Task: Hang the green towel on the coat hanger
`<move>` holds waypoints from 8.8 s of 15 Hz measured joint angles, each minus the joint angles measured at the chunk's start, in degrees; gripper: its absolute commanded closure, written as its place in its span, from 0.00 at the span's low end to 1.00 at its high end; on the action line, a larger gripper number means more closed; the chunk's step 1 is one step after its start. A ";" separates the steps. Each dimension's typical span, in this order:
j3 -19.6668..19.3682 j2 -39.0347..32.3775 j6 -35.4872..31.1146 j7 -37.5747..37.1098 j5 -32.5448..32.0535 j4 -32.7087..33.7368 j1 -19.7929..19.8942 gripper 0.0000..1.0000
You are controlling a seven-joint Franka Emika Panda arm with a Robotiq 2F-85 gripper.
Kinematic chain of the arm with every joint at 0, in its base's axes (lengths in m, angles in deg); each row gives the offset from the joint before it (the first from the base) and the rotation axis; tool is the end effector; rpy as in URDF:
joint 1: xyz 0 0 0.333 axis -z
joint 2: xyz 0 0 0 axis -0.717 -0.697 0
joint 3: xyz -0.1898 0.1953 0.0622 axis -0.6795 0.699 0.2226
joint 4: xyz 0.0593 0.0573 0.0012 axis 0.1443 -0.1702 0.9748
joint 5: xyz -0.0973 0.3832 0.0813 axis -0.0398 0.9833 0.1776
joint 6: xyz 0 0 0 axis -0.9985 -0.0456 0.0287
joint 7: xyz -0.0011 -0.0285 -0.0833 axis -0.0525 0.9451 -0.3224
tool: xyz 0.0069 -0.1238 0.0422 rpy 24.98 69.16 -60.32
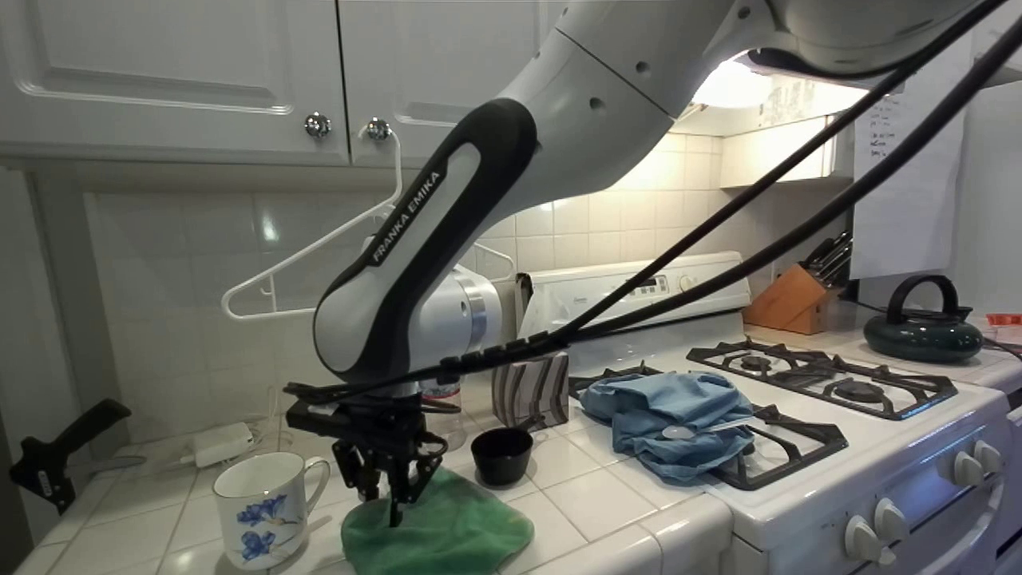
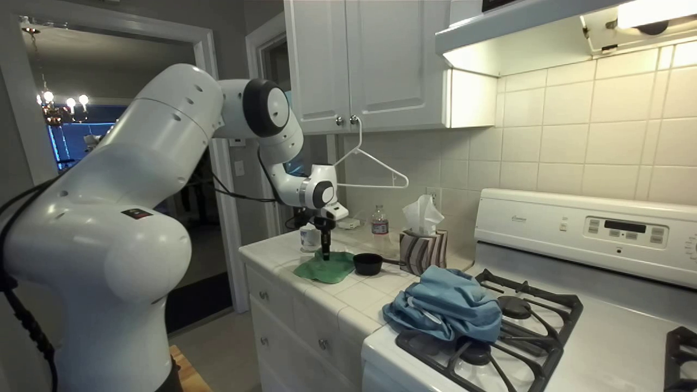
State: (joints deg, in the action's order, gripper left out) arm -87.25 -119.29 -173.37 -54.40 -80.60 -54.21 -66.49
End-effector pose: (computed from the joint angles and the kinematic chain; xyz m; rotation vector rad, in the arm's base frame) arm 0.6282 0.2599 0.1303 -2.7795 1.1726 -0.0716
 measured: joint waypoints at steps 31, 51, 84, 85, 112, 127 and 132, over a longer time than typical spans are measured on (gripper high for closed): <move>-11.17 23.32 -14.29 -21.48 -20.99 -16.99 -9.55 0.99; -7.98 34.79 -11.71 -42.62 -55.95 -21.29 -8.88 0.99; -7.50 42.14 -11.62 -56.26 -90.30 -19.82 -11.51 0.99; -7.64 42.00 -12.88 -54.40 -90.31 -19.70 -11.45 0.99; -9.68 36.38 -2.56 -32.40 -120.69 -15.81 -9.99 0.99; 8.85 27.66 10.00 -50.73 -127.73 -16.80 6.34 0.99; 10.00 24.43 9.23 -56.60 -125.00 -13.45 8.37 0.99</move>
State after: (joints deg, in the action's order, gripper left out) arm -77.26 -94.86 -164.14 -110.99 -205.60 -67.65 -58.11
